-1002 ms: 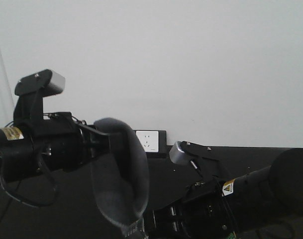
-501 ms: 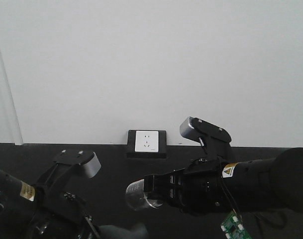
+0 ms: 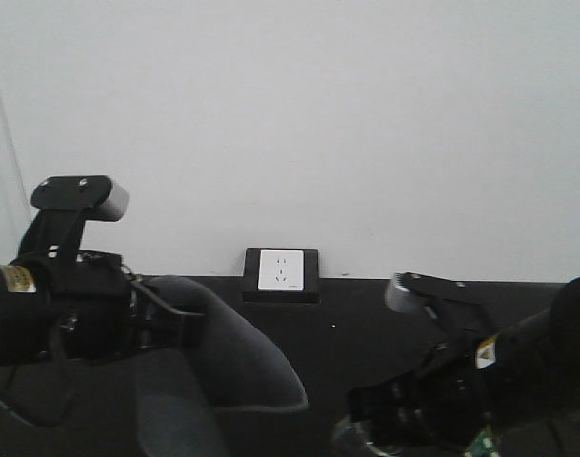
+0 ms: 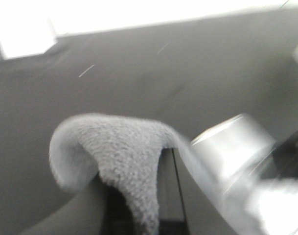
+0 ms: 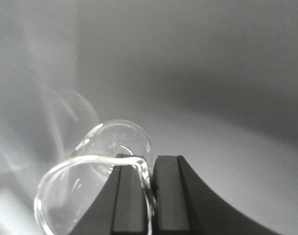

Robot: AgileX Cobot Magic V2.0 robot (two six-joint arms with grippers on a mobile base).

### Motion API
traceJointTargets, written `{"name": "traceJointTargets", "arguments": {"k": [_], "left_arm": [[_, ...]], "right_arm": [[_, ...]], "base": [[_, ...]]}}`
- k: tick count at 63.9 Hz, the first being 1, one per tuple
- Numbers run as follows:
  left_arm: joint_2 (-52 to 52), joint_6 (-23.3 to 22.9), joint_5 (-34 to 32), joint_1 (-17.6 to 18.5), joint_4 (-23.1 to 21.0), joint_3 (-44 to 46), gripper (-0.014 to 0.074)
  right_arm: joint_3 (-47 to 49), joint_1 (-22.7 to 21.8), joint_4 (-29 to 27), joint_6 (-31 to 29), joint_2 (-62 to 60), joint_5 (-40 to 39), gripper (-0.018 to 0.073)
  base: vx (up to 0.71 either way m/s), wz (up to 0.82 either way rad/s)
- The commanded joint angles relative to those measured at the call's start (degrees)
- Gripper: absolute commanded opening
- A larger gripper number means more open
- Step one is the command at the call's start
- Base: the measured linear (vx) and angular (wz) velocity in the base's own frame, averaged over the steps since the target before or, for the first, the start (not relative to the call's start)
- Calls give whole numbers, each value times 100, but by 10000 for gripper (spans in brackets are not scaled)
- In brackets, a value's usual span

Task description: Wipe beaker with gray cloth and return to tray

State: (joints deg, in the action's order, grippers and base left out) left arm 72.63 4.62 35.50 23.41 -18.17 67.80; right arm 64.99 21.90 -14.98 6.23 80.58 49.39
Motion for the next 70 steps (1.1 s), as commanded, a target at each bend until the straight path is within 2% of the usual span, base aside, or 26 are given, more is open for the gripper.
{"name": "traceJointTargets", "arguments": {"k": [1, 4, 9, 15, 26, 33, 40, 53, 60, 70], "left_arm": [[-293, -655, 269, -300, 899, 189, 1], [-299, -979, 706, -424, 1620, 189, 3], [-271, -1474, 1044, -559, 2511, 27, 4], [-271, -2007, 862, -597, 3051, -430, 6], [-271, -2125, 236, -597, 2952, -1338, 32], [-271, -2099, 32, -597, 2983, -1827, 85], [-271, -2105, -20, -597, 2990, -2138, 190], [-279, -2111, 42, -597, 2980, -2203, 479], [-287, -2121, 88, -597, 2960, -2189, 602], [-287, -2121, 399, -591, 2960, -2031, 662]], "right_arm": [[173, -604, 798, 96, -191, 161, -9], [140, -820, 1128, 77, -178, 363, -9], [9, -1164, 1606, 15, -147, 665, -9], [-131, -1428, 1765, -206, -38, 828, -9], [-241, -1490, 1708, -313, 266, 881, -9], [-241, -1490, 1704, -313, 479, 881, -9], [-241, -1490, 1696, -364, 639, 846, -8], [-241, -1490, 1683, -459, 796, 833, -4], [-241, -1490, 1683, -491, 830, 831, -1], [-241, -1490, 1733, -502, 978, 679, 6]], "base": [[0, 0], [0, 0], [0, 0], [0, 0], [0, 0], [0, 0], [0, 0], [0, 0], [0, 0], [0, 0]]}}
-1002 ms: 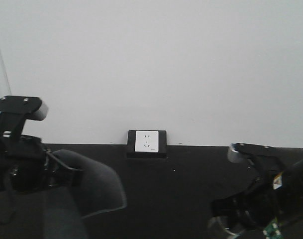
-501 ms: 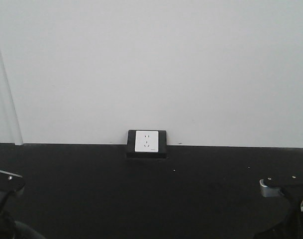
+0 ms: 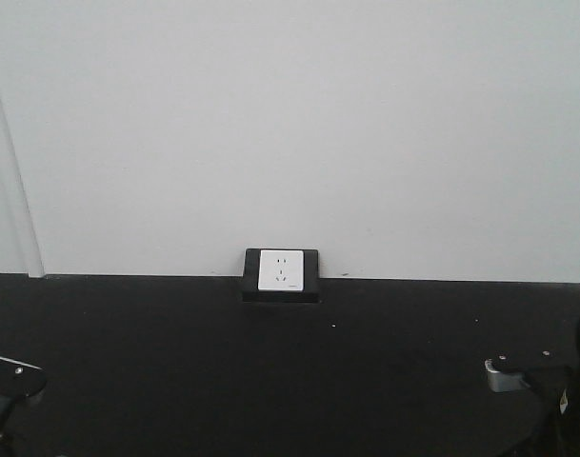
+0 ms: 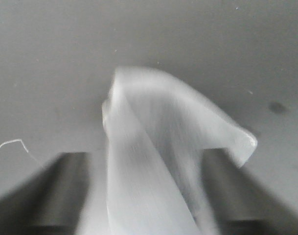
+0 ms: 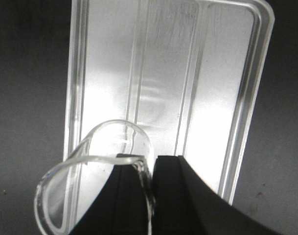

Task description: Wipe beaker with gray cloth and return to tray

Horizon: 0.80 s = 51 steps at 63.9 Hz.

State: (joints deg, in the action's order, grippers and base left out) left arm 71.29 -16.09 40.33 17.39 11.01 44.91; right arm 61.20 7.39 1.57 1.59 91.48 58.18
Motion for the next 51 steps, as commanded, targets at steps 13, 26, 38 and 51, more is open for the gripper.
{"name": "traceJointTargets", "arguments": {"k": [13, 26, 38, 51], "left_arm": [[-154, -50, 206, 15, 43, 373, 626], [-154, -44, 217, 15, 43, 373, 566], [-154, -44, 211, 15, 43, 373, 548], [-154, -44, 144, 15, 43, 373, 548]], "right_arm": [[138, -40, 78, 29, 231, -245, 14], [138, -40, 72, 258, 461, -300, 43], [138, -40, 67, 258, 485, -364, 126], [138, -40, 52, 258, 485, -345, 249]], "base": [[0, 0], [0, 0], [0, 0], [0, 0]]}}
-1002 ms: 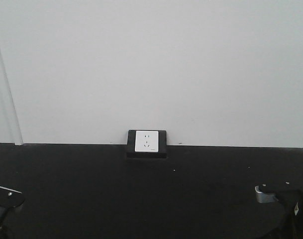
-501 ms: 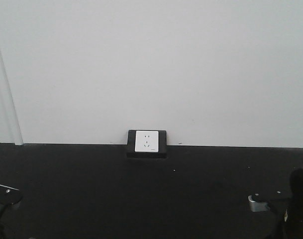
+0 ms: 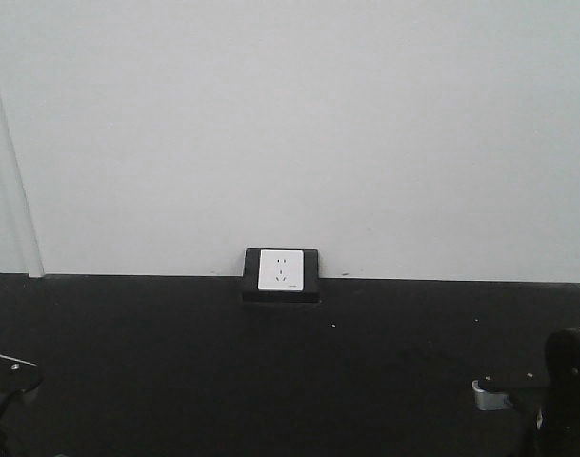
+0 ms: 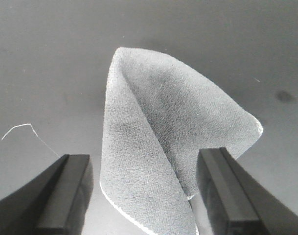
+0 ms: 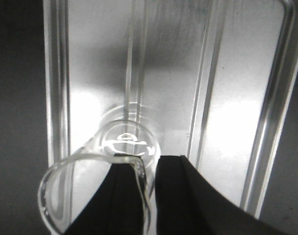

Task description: Wipe beaker with gray cloth and return to tray

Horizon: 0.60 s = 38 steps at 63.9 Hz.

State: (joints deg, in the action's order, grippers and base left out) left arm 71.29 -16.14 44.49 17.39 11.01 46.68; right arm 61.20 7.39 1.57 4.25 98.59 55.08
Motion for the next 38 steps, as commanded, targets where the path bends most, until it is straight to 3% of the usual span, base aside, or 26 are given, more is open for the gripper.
{"name": "traceJointTargets", "arguments": {"k": [1, 9, 38], "left_arm": [[-153, -40, -275, 15, 43, 197, 548], [-153, -40, -294, 15, 43, 197, 548], [-153, -27, -294, 15, 43, 197, 548]], "right_arm": [[138, -40, 52, -8, -226, -23, 256], [138, -40, 52, -28, -226, 34, 295], [138, -40, 184, -27, -921, 302, 297]], "base": [[0, 0], [0, 0], [0, 0]]}}
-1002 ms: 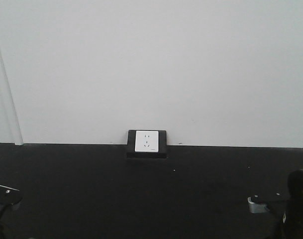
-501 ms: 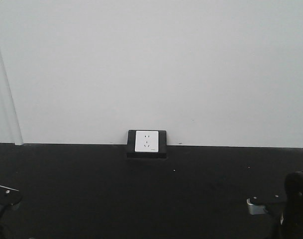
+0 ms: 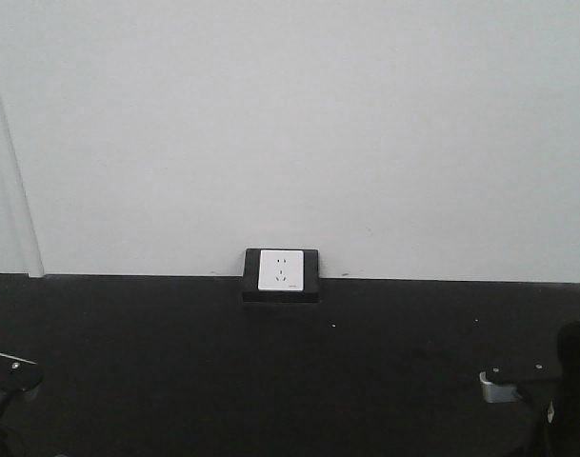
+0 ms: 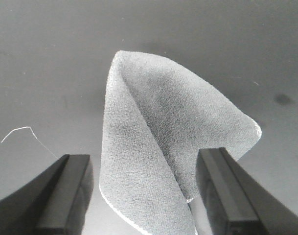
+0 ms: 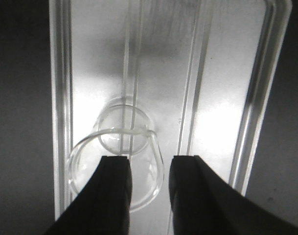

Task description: Wipe beaker with gray cloth and return to tray

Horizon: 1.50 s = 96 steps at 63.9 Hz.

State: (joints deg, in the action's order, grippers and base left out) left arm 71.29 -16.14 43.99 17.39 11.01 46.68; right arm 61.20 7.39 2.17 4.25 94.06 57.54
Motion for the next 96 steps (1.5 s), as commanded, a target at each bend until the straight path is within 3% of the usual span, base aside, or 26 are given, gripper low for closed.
{"name": "traceJointTargets", "arguments": {"k": [1, 15, 27, 37, 50, 58, 72, 96], "left_arm": [[-153, -27, -245, 15, 43, 197, 548], [-153, -41, -245, 15, 43, 197, 541], [-314, -47, -386, 22, 35, 197, 454], [-923, -81, -943, 22, -1, 186, 276], [-2090, -81, -1999, 22, -398, -270, -5], [-2824, -81, -2236, 22, -414, -840, -9], [-3758, -81, -1917, 22, -414, -1335, -8], [-3929, -81, -1566, 22, -414, -1353, -6]], "right_arm": [[138, -40, 132, -27, -516, 67, 297], [138, -34, 138, -48, -1397, 123, 294], [138, -19, 28, -53, -2295, -216, 246], [119, -19, -217, -77, -3056, -296, 135], [-454, -19, -266, -6, -3928, -840, -14], [-670, -19, -345, 18, -4236, -854, -13], [-669, -19, -373, 13, -4488, -689, -12], [-669, -19, -368, 13, -4490, -689, -12]], "base": [[0, 0], [0, 0], [0, 0], [0, 0], [0, 0], [0, 0], [0, 0], [0, 0]]}}
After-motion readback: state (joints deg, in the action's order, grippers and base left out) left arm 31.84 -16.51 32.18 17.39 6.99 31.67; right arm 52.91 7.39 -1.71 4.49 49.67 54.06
